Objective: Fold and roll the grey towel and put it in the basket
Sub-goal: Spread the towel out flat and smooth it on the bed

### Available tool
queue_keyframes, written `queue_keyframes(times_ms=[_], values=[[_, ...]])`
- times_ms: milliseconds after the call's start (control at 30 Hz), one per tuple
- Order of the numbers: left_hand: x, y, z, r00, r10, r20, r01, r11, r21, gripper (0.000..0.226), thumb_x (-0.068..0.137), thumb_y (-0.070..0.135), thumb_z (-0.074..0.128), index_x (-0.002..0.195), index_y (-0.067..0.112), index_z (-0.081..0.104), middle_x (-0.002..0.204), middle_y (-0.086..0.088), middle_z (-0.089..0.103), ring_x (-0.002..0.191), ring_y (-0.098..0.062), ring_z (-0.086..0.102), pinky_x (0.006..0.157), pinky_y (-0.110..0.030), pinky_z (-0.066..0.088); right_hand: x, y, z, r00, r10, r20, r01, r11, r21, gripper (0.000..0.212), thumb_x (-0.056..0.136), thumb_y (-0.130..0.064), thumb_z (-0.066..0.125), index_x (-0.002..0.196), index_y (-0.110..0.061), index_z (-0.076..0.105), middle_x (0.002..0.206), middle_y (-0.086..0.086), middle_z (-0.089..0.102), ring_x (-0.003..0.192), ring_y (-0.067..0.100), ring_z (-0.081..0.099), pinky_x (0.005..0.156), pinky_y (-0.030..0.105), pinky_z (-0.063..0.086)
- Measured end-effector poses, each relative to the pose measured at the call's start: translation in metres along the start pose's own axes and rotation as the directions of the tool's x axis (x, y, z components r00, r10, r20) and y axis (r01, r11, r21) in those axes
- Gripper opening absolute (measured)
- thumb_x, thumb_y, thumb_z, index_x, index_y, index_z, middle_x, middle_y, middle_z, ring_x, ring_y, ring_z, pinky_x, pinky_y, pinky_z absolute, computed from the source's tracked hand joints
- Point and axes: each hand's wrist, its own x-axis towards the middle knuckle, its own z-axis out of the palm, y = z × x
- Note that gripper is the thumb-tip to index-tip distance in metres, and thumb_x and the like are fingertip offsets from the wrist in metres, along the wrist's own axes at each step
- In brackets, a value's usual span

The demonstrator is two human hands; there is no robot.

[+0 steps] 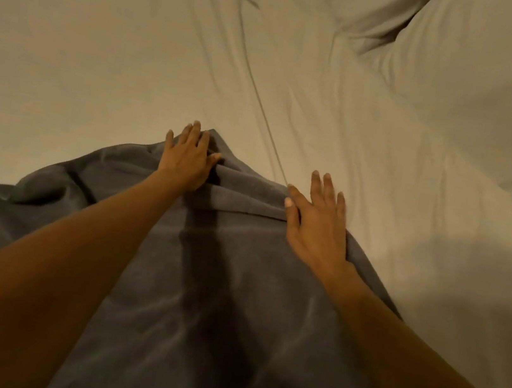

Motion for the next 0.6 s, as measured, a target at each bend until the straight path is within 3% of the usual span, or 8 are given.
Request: queue_keyframes(times_ms=[133,233,333,433,533,600], values=[[0.029,-0.018,0.005,0.997,-0.018,-0.07,0.015,0.999,-0.04,0.055,0.101,0.042,0.022,0.147,0.013,0.023,0.158,-0.014,0.005,0.146,-0.029,0.003,0.117,-0.054,0.003,0.053,-0.023,0.024,0.994,-0.107,-0.028,0.109,0.993,0.053,0.045,0.101,-0.04,0.027,0.125,-0.022,0.06,0.156,0.012,0.02,0.146,0.025,0.0,0.118,0.043,0.0],[0.04,-0.023,0.014,0.998,-0.037,-0.057,0.033,0.997,-0.064,0.053,0.101,0.043,0.022,0.144,0.014,0.03,0.158,-0.014,0.008,0.146,-0.03,0.005,0.116,-0.055,0.003,0.077,-0.037,0.038,0.999,-0.036,-0.028,0.039,0.993,0.11,0.043,0.099,-0.04,0.034,0.108,-0.019,0.071,0.155,0.013,0.022,0.146,0.026,0.001,0.118,0.041,0.001],[0.048,-0.025,0.025,0.995,-0.064,-0.072,0.056,0.992,-0.115,0.05,0.1,0.043,0.026,0.138,0.014,0.04,0.154,-0.016,0.019,0.143,-0.032,0.015,0.115,-0.058,0.005,0.092,-0.042,0.047,0.998,0.049,-0.043,-0.045,0.995,0.094,0.043,0.097,-0.045,0.04,0.108,-0.019,0.071,0.155,0.013,0.024,0.146,0.026,0.002,0.118,0.042,0.005],[0.054,-0.023,0.026,0.977,-0.085,-0.197,0.05,0.983,-0.179,0.038,0.097,0.037,0.042,0.119,0.008,0.056,0.137,-0.015,0.042,0.133,-0.029,0.033,0.114,-0.058,0.011,0.096,-0.041,0.053,0.999,0.043,0.009,-0.044,0.997,0.063,0.041,0.091,-0.047,0.052,0.117,-0.019,0.066,0.156,0.013,0.02,0.146,0.025,0.0,0.118,0.043,0.004],[0.055,-0.023,0.02,0.953,-0.156,-0.261,0.081,0.957,-0.278,0.028,0.092,0.028,0.057,0.111,0.008,0.064,0.137,-0.012,0.044,0.131,-0.026,0.038,0.117,-0.051,0.01,0.091,-0.041,0.056,0.998,0.065,-0.01,-0.063,0.992,0.109,0.027,0.087,-0.042,0.06,0.1,-0.021,0.071,0.156,0.012,0.021,0.146,0.024,0.0,0.118,0.043,0.003],[0.06,-0.025,0.016,0.949,-0.219,-0.227,0.142,0.94,-0.31,0.027,0.089,0.026,0.063,0.109,0.009,0.067,0.138,-0.012,0.043,0.129,-0.027,0.04,0.117,-0.049,0.015,0.092,-0.044,0.057,0.998,0.069,-0.004,-0.068,0.991,0.117,0.018,0.087,-0.038,0.062,0.089,-0.022,0.071,0.156,0.011,0.02,0.146,0.023,0.0,0.118,0.042,0.002]])
